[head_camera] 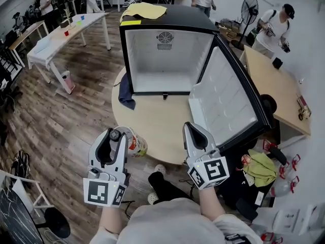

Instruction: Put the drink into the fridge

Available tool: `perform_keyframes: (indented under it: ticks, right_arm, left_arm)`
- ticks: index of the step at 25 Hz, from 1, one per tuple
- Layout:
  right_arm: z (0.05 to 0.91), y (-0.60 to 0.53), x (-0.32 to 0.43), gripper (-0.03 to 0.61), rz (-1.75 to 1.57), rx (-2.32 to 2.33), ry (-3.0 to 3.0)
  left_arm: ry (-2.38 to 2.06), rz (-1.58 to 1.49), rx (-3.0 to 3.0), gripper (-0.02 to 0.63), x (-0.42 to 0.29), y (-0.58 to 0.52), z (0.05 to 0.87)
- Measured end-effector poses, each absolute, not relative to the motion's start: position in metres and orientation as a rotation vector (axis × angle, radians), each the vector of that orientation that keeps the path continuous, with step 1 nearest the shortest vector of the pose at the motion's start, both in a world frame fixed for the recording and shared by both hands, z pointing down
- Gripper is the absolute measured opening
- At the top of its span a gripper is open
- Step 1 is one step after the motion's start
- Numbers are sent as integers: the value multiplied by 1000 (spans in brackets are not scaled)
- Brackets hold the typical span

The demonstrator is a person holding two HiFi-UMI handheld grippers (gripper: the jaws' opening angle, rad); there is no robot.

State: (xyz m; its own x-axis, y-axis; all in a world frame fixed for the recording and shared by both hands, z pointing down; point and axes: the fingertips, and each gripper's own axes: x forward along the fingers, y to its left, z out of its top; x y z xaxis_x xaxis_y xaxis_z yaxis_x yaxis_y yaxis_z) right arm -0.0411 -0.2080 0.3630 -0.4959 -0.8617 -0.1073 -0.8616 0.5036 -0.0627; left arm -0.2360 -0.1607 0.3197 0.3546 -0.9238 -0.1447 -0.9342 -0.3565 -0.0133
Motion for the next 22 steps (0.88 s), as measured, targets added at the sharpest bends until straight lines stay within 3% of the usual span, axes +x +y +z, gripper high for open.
perform_keyframes:
  ticks: [22]
  right_arm:
    - [349, -380, -34, 11, 10, -1561, 2534]
  left_arm:
    - [1576, 117, -2586, 153, -214, -362, 310]
